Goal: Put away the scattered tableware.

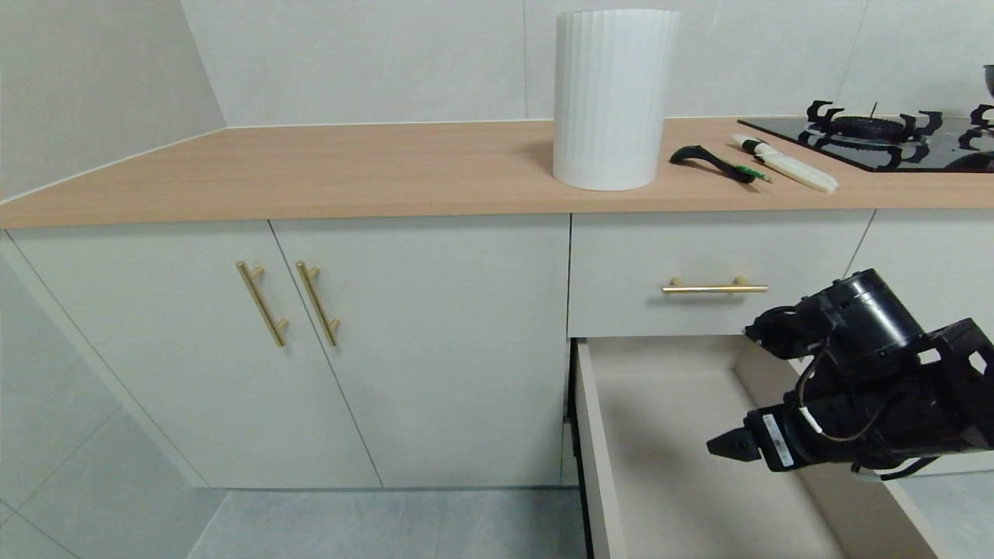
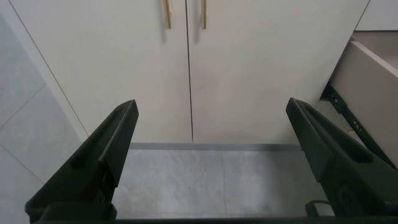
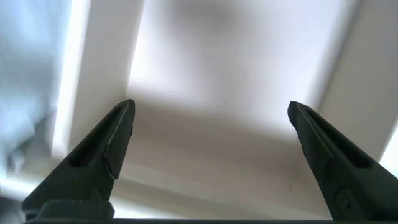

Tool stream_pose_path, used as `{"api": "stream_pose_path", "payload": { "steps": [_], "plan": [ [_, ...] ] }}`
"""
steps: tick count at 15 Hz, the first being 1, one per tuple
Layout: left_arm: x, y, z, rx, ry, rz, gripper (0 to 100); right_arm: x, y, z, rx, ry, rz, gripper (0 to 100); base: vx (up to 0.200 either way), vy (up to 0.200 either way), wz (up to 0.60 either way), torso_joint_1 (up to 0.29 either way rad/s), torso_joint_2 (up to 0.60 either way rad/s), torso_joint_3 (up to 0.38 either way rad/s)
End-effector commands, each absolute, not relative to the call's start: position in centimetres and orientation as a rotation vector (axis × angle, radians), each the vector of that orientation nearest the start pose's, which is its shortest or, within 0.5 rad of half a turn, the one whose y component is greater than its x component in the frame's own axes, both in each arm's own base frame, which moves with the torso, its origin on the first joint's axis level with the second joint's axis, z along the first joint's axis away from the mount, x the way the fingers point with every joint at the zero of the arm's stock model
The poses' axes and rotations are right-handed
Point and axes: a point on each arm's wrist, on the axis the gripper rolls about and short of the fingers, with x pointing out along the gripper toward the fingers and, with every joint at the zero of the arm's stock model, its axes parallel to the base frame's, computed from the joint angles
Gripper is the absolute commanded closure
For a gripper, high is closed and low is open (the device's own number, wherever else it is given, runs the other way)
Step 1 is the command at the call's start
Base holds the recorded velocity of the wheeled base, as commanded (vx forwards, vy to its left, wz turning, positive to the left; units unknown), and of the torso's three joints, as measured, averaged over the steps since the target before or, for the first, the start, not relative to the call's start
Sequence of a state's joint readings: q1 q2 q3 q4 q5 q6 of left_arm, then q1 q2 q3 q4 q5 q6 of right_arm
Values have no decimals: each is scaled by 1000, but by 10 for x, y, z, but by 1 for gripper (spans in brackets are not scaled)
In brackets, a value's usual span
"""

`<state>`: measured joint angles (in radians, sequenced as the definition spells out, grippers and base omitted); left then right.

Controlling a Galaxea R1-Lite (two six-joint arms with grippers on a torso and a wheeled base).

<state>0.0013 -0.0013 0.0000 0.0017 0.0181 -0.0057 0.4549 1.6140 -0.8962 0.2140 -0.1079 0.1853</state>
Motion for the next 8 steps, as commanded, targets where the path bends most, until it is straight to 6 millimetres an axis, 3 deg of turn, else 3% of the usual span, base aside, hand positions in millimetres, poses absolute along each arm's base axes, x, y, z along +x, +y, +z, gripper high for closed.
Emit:
{"api": "stream_pose_path", "payload": {
  "steps": [1,5,8],
  "plan": [
    [-23,0,75,-6,1,20,0,241,104,168,-42,838,210,0,0,0,0,0,0,0],
    [-23,0,75,-6,1,20,0,242,102,170,-30,804,209,0,0,0,0,0,0,0],
    [-23,0,75,-6,1,20,0,242,102,169,-31,807,208,0,0,0,0,69,-240,-237]
  ]
}}
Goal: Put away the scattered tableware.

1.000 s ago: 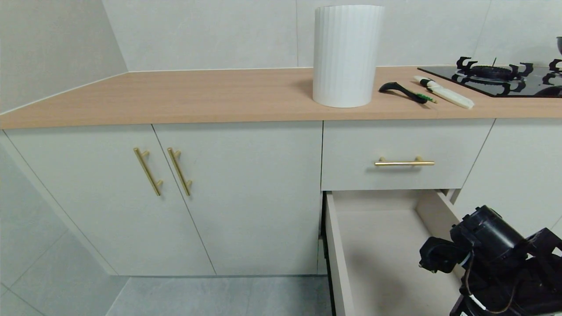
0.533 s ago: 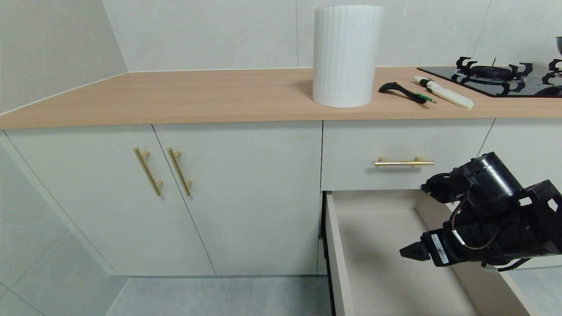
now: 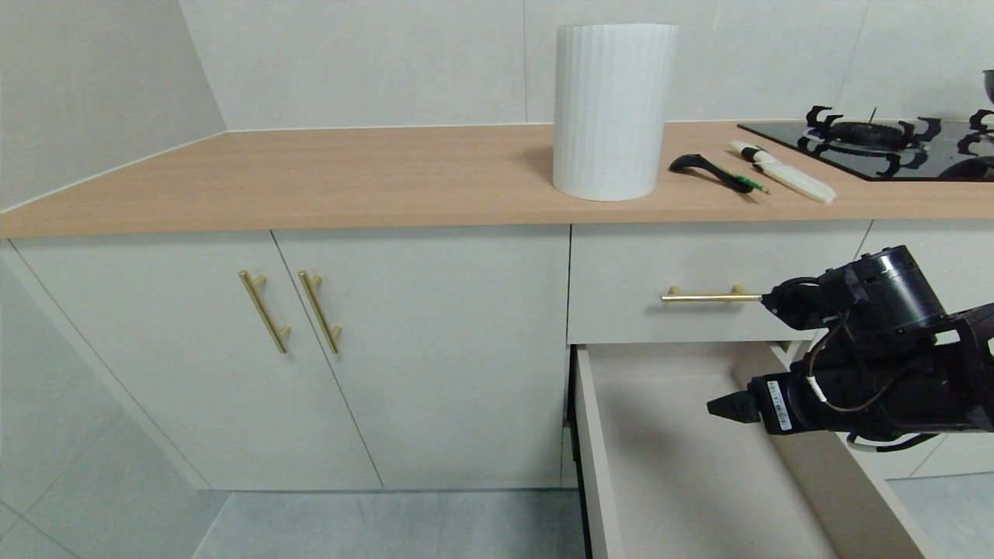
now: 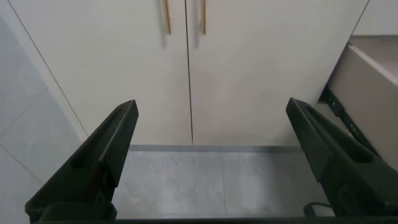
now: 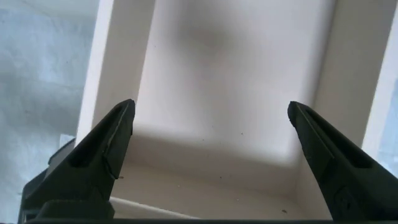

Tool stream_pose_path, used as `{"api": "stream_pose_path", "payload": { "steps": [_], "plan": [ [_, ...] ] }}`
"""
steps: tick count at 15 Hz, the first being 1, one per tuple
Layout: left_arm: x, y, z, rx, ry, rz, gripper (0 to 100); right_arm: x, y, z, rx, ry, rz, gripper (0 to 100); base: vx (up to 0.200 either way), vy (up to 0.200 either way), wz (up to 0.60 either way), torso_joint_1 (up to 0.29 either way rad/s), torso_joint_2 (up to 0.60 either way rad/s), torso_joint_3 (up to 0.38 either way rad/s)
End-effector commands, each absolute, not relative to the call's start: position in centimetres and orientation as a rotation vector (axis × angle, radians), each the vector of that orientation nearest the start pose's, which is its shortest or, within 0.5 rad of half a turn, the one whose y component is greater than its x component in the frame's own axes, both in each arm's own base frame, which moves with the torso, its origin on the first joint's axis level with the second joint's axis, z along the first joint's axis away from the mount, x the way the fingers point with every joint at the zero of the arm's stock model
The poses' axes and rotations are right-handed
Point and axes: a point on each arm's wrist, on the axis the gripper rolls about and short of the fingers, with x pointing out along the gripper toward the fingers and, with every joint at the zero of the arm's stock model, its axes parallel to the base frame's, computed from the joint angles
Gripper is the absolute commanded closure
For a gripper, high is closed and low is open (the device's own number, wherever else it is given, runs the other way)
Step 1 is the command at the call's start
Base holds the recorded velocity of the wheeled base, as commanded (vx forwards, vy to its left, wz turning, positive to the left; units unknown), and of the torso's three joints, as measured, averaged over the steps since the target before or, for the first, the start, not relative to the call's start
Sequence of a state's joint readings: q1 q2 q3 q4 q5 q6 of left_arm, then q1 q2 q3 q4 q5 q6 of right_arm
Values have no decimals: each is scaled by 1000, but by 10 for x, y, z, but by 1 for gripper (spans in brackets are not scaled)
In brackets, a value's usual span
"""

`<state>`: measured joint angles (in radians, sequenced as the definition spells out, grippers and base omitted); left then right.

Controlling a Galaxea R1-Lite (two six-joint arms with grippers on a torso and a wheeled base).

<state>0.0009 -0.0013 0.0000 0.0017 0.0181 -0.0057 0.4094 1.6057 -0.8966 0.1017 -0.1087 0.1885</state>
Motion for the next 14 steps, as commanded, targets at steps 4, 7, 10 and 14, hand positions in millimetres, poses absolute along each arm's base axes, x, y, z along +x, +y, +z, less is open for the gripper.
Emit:
{"api": "stream_pose_path", "payload": {
  "steps": [4,7,10,14],
  "plan": [
    [-23,0,75,-6,1,20,0,242,102,169,-33,810,209,0,0,0,0,117,-437,-297],
    [-23,0,75,-6,1,20,0,242,102,169,-33,810,209,0,0,0,0,165,-471,-294],
    [-23,0,75,-6,1,20,0,242,102,169,-34,810,207,0,0,0,0,178,-465,-295],
    [-23,0,75,-6,1,20,0,242,102,169,-33,810,209,0,0,0,0,195,-486,-287]
  ]
}}
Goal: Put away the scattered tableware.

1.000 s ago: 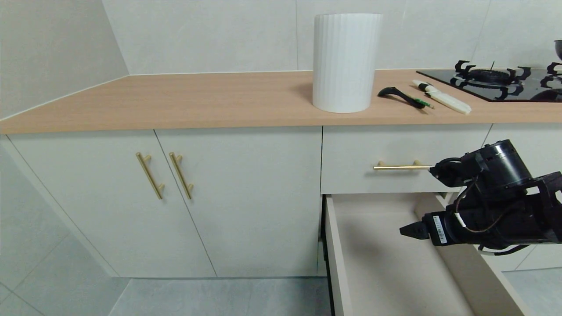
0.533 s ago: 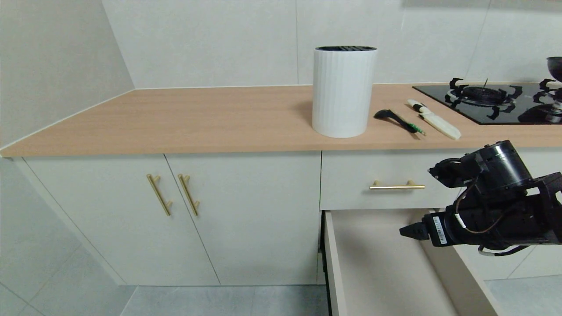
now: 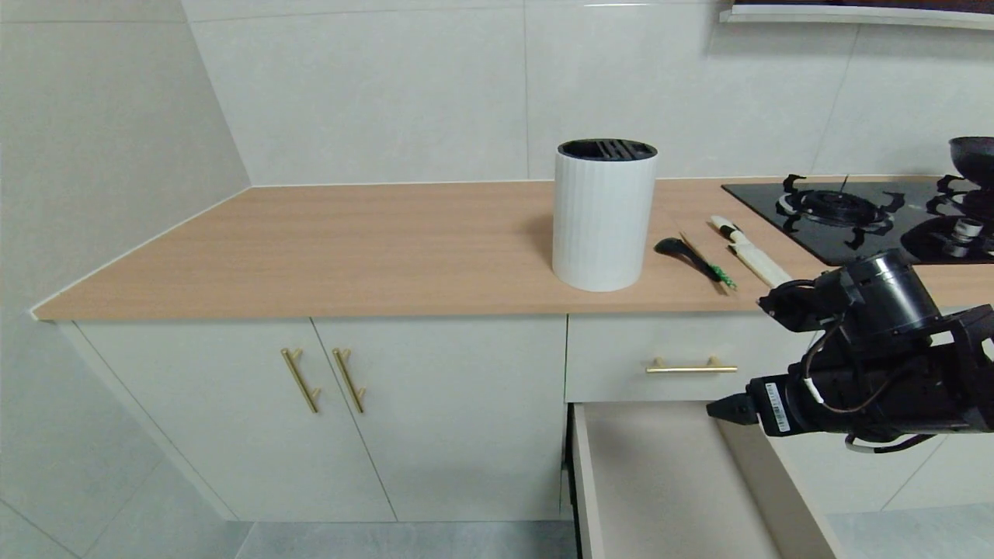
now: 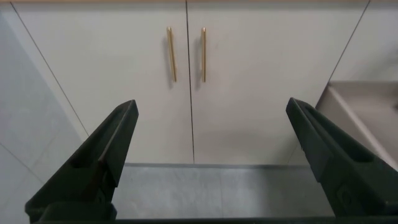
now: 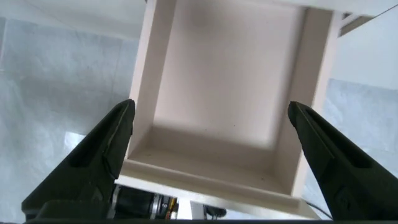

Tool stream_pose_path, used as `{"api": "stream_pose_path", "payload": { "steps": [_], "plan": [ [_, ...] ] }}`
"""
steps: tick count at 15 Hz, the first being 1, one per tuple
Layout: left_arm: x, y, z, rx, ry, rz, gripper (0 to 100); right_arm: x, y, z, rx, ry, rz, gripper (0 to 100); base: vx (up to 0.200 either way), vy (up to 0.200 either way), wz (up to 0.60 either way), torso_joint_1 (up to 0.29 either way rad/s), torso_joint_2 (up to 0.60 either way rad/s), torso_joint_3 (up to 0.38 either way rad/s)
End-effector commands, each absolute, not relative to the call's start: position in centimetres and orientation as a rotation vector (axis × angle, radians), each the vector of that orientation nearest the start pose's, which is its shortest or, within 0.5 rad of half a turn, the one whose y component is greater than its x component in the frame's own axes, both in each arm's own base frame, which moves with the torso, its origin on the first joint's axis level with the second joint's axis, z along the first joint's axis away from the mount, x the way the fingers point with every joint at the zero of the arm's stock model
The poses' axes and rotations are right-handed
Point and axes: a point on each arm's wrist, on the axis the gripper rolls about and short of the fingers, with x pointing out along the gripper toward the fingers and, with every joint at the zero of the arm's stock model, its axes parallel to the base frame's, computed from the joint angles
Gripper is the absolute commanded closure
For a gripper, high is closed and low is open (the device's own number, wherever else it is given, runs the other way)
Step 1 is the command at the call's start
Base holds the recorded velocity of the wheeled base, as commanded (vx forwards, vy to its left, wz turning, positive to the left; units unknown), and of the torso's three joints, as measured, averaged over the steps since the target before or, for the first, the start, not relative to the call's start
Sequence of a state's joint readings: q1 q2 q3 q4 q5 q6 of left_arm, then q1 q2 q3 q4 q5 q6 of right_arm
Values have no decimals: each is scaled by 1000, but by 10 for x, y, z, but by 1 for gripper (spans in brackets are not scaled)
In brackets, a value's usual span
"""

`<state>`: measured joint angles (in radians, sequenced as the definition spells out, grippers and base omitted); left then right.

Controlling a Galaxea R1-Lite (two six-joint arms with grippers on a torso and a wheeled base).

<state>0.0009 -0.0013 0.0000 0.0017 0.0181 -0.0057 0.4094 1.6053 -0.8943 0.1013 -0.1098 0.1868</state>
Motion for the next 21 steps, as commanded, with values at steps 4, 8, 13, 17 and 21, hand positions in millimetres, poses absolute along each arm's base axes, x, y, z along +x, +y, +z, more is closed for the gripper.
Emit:
{"api": "stream_pose_path", "payload": {
  "steps": [4,8,13,17,21],
  "plan": [
    [-23,0,75,-6,1,20,0,251,105,190,-5,642,218,0,0,0,0,160,-381,-217],
    [-23,0,75,-6,1,20,0,302,99,240,6,449,146,0,0,0,0,21,-49,-28],
    [-23,0,75,-6,1,20,0,340,90,222,18,536,106,0,0,0,0,0,0,0],
    [-23,0,75,-6,1,20,0,369,84,196,26,538,70,0,0,0,0,0,0,0],
    [-23,0,75,-6,1,20,0,384,81,179,22,580,50,0,0,0,0,0,0,0]
  ]
}}
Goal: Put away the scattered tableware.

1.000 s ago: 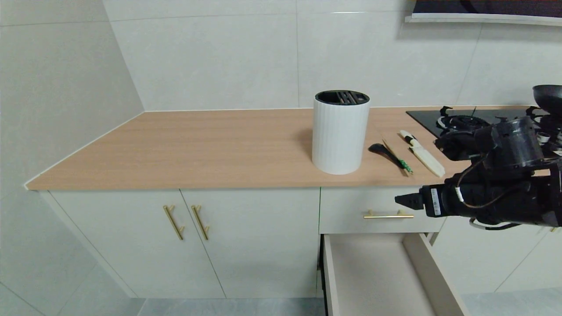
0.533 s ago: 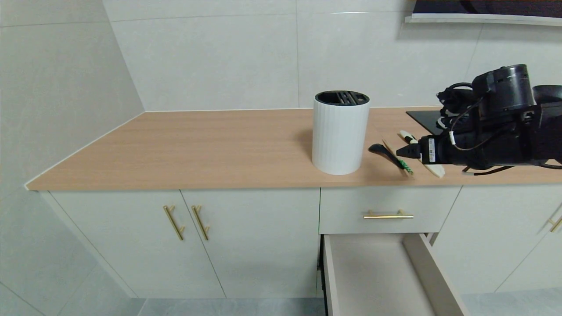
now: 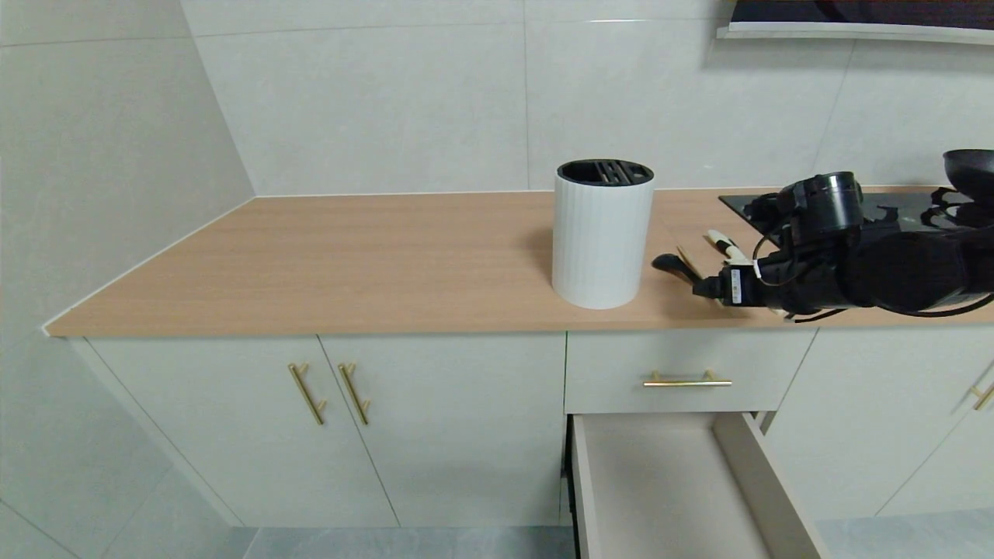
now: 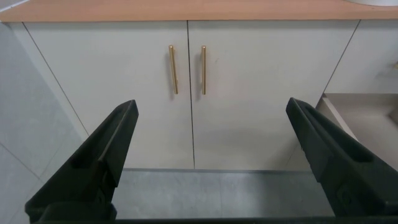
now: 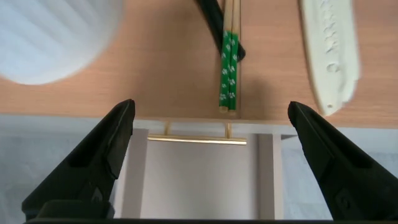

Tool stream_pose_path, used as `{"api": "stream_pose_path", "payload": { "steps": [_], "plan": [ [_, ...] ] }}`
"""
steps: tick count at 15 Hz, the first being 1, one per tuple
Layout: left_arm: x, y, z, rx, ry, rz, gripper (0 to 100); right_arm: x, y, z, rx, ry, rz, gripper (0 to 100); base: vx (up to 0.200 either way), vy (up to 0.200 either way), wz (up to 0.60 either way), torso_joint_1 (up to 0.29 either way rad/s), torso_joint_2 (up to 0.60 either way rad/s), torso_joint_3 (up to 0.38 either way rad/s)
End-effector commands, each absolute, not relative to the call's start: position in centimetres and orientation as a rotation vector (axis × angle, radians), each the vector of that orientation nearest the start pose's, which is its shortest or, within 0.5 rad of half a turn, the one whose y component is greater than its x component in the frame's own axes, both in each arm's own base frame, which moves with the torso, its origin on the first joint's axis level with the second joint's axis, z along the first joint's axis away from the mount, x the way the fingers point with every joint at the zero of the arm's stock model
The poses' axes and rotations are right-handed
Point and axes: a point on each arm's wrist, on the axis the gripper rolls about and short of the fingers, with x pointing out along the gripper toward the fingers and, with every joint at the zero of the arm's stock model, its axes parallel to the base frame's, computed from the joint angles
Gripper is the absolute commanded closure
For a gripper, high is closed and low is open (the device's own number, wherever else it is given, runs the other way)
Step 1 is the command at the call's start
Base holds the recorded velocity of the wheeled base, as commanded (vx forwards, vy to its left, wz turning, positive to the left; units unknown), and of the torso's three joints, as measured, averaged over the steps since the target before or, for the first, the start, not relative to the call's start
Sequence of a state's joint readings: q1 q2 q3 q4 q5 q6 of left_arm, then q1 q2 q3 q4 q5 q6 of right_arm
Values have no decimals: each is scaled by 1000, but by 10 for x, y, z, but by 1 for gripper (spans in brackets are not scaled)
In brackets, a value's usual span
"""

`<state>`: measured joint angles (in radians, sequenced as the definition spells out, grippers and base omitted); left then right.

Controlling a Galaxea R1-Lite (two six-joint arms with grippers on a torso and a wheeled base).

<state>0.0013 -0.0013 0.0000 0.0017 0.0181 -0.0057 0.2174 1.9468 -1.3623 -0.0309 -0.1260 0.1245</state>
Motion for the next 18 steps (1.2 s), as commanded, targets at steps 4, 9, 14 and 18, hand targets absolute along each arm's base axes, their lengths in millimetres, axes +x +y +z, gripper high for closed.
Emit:
{"api": "stream_pose_path", "payload": {
  "steps": [4,9,14,18],
  "plan": [
    [-23,0,75,-6,1,20,0,398,77,167,27,593,26,0,0,0,0,0,0,0],
    [-23,0,75,-6,1,20,0,401,77,162,24,603,24,0,0,0,0,0,0,0],
    [-23,0,75,-6,1,20,0,408,74,157,29,606,11,0,0,0,0,0,0,0],
    [-23,0,75,-6,1,20,0,411,72,158,55,599,-1,100,0,0,0,0,0,0]
  ]
}}
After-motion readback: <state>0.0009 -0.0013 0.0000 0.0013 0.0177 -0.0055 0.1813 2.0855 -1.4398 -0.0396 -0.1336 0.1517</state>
